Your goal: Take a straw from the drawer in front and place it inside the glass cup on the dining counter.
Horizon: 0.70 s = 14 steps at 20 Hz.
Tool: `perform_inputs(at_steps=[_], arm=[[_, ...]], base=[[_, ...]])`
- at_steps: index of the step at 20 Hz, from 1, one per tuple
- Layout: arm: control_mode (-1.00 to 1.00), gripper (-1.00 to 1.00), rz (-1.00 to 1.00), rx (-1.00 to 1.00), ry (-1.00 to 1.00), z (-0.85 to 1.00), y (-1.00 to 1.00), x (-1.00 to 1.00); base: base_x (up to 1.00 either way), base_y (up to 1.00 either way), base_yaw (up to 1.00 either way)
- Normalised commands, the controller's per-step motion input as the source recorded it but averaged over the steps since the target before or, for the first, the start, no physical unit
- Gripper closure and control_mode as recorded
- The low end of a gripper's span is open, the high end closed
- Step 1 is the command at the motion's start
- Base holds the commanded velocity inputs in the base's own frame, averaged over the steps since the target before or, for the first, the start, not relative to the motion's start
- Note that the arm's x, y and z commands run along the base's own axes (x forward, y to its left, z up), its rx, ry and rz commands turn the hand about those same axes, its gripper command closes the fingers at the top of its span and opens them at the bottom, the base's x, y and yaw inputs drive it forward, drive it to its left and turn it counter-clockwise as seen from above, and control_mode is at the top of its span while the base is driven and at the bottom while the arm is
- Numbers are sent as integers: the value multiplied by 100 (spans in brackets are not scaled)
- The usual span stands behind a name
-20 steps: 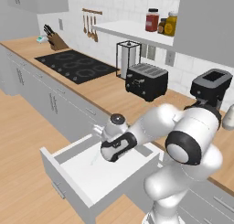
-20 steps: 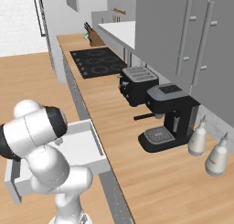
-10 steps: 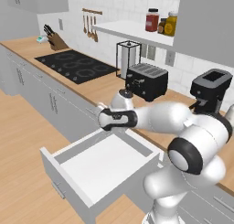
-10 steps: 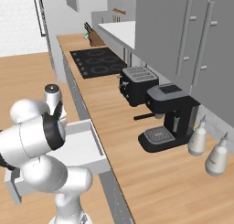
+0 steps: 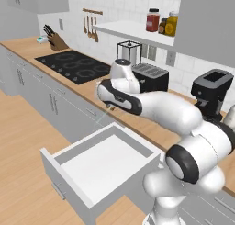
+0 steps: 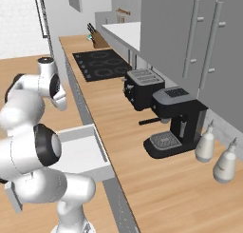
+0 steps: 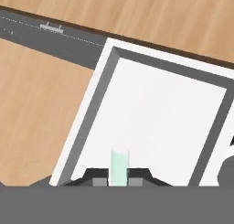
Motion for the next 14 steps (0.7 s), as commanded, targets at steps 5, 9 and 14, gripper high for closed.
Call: perform_inputs(at_steps=[5, 9, 14], arm=[[-100, 100, 14, -13, 0, 60, -42, -63], [-100, 100, 7, 0, -2, 5, -69, -82], [-100, 100, 0, 2, -1, 0, -42, -52]], base=[[0, 0, 0], [0, 0, 0], [0, 0, 0]])
